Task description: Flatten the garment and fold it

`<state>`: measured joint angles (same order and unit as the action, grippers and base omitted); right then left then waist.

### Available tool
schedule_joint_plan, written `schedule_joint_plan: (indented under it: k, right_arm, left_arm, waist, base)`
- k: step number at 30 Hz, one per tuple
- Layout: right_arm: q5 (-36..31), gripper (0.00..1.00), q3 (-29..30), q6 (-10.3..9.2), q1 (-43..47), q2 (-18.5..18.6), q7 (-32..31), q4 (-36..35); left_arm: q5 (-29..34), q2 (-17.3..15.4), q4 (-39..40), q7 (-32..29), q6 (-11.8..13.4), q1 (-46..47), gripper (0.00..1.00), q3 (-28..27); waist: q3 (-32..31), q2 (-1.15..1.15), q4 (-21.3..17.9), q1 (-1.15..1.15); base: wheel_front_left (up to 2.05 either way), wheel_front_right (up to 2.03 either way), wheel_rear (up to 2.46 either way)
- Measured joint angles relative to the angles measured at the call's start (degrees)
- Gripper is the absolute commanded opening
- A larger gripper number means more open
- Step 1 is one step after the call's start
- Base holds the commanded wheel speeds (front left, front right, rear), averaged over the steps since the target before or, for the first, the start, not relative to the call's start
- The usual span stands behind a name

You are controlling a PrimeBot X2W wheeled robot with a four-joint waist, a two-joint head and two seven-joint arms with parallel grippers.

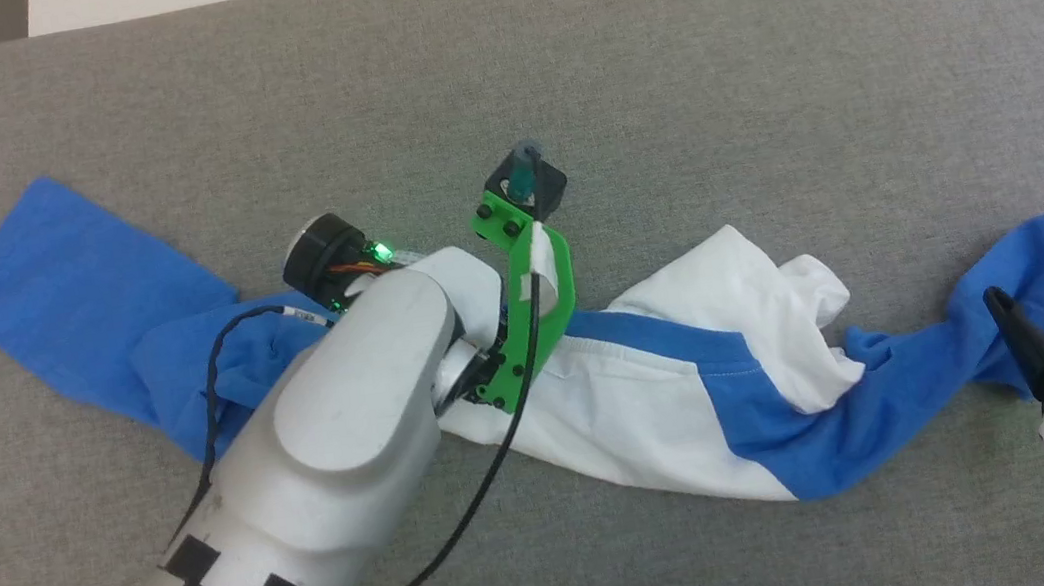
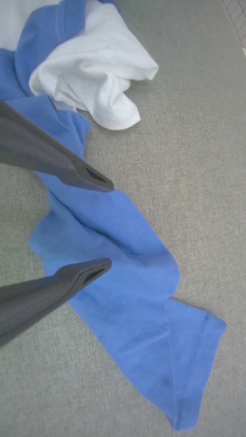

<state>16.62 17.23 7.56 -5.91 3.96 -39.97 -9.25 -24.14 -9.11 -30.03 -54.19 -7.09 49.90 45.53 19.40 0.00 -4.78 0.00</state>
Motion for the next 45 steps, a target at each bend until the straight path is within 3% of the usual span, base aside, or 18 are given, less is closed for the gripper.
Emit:
schedule_joint_plan:
  k: [1,2,6,9,14,15,20,24,27,28,29,30,35,38,43,44,45]
  right_arm:
    - [0.0,1.0,-0.12,0.0,-0.02,-0.02,0.0,0.01]
    - [0.01,1.0,-0.16,0.0,-0.03,-0.03,0.01,0.04]
    - [0.01,1.0,-0.15,0.0,-0.05,-0.03,0.2,0.13]
    - [0.0,1.0,-0.22,0.0,-0.07,-0.02,0.25,0.36]
    - [0.0,1.0,-0.46,0.0,-0.2,-0.01,0.48,0.57]
    - [0.0,1.0,-0.75,0.0,-0.27,0.01,0.52,0.66]
    - [0.0,1.0,-1.1,0.0,-0.77,0.16,0.68,0.86]
    - [0.0,1.0,-1.09,0.0,-1.12,0.18,1.15,0.92]
    - [-0.02,1.0,-0.98,0.0,-1.12,0.18,1.19,0.98]
    - [-0.04,1.0,-0.9,0.0,-1.12,0.18,1.19,0.99]
    - [-0.04,1.0,-0.82,0.0,-1.11,0.18,1.18,1.01]
    - [-0.03,1.0,-0.82,0.0,-1.09,0.19,1.15,1.1]
    - [-0.11,1.0,-0.46,0.01,-0.98,0.31,0.89,1.04]
    - [-0.25,1.0,-0.58,0.0,-0.97,0.49,0.89,0.88]
    - [0.12,1.0,-2.54,0.0,-0.98,0.88,0.94,0.86]
    - [0.19,1.0,-3.0,0.0,-1.01,1.09,1.69,0.89]
    - [0.19,1.0,-3.15,0.0,-1.03,1.11,1.8,0.91]
  left_arm:
    - [-0.52,-0.18,0.05,-0.45,0.0,0.22,0.36,0.22]
    - [-1.22,-0.21,0.2,-0.78,0.0,0.32,0.0,0.46]
    - [-4.59,-0.03,0.91,0.12,-0.18,0.07,0.0,0.21]
    - [-6.31,-0.04,1.02,4.38,0.4,-0.49,0.0,-2.03]
    - [-8.1,-0.05,0.75,14.9,6.14,-0.4,0.0,-9.8]
    - [-9.11,-0.13,0.46,21.76,9.68,0.89,0.0,-14.8]
    - [-9.22,-1.37,-1.14,33.82,16.02,3.6,0.0,-22.56]
    - [-9.21,-3.09,-4.39,40.31,19.12,4.42,0.0,-26.61]
    - [-10.06,-3.67,-7.49,41.65,19.75,4.35,0.0,-28.16]
    - [-10.51,-3.64,-8.4,41.4,19.74,4.24,0.05,-28.3]
    - [-10.7,-3.6,-9.53,41.06,19.54,4.13,0.48,-28.2]
    - [-11.01,-3.43,-10.39,40.63,18.94,4.01,1.0,-28.26]
    - [-12.74,-2.37,-11.56,43.4,16.29,3.88,1.0,-28.41]
    - [-12.81,-2.76,-10.31,48.31,13.94,3.87,1.0,-28.95]
    - [-12.94,-5.59,-3.66,61.23,11.35,1.0,1.0,-32.54]
    - [-12.65,-7.02,2.7,66.9,11.69,-5.78,1.0,-34.63]
    - [-12.44,-7.21,5.22,67.76,12.25,-8.9,1.0,-35.39]
  waist:
    - [0.18,0.0,-0.05,0.0]
    - [0.31,0.0,-0.01,0.0]
    - [0.42,0.0,0.57,0.0]
    - [0.37,0.0,1.08,0.0]
    - [0.4,0.0,1.28,0.0]
    - [0.72,0.0,1.07,0.0]
    - [1.39,0.0,-0.09,0.0]
    - [2.08,0.0,-1.21,0.0]
    - [2.55,0.0,-1.86,0.0]
    - [2.66,0.0,-1.94,0.0]
    - [2.78,0.0,-1.97,0.0]
    - [2.82,0.0,-1.89,0.0]
    - [2.3,0.0,-0.7,0.0]
    - [1.09,0.0,0.2,0.0]
    - [-1.7,0.0,1.7,0.0]
    - [-3.41,0.0,2.66,0.0]
    - [-3.96,0.0,3.09,0.0]
  base:
    - [0.0,0.0,0.0]
    - [0.0,0.0,0.0]
    - [0.0,0.0,0.0]
    - [0.0,0.0,0.0]
    - [0.0,0.0,0.0]
    - [0.0,0.0,0.0]
    - [0.0,0.0,0.0]
    - [0.0,0.0,0.0]
    - [0.0,0.0,0.0]
    - [0.0,0.0,0.0]
    - [0.0,0.0,0.0]
    - [0.0,0.0,0.0]
    - [0.0,0.0,0.0]
    - [0.0,0.0,0.0]
    - [0.0,0.0,0.0]
    - [0.0,0.0,0.0]
    - [0.0,0.0,0.0]
